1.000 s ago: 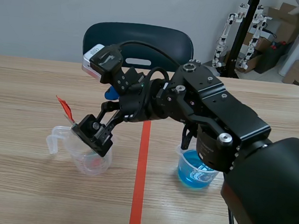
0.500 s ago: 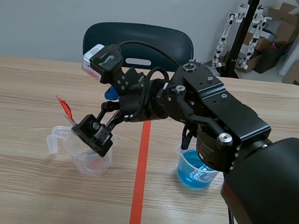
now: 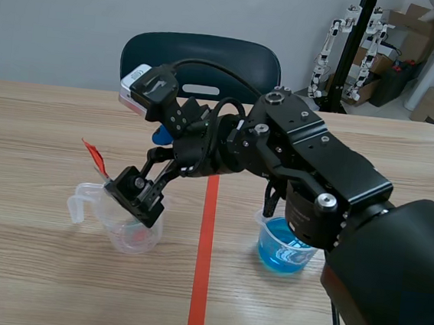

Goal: Do the redox reaction experiment. put the plate into the left beaker

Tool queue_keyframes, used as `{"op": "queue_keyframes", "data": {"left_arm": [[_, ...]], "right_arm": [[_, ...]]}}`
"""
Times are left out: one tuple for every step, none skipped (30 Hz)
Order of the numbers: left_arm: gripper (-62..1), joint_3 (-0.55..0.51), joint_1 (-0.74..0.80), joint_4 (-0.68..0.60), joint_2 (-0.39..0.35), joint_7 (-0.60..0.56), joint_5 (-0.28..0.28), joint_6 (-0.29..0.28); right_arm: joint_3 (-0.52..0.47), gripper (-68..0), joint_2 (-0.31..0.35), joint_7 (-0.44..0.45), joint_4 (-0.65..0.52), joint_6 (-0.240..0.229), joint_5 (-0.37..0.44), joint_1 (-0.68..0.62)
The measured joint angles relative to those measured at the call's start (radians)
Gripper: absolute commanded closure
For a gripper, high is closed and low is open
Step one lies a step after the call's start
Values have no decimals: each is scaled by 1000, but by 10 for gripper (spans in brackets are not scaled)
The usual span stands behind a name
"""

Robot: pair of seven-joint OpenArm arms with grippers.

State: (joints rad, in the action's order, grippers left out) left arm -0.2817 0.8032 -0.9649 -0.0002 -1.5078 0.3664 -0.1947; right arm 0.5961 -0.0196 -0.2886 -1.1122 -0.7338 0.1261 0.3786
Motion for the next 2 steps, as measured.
{"op": "queue_keyframes", "data": {"left_arm": [[-623, 0, 0, 0, 0, 0, 0, 0], [-623, 0, 0, 0, 0, 0, 0, 0]], "right_arm": [[0, -679, 0, 0, 0, 0, 0, 0], [0, -679, 0, 0, 0, 0, 0, 0]]}}
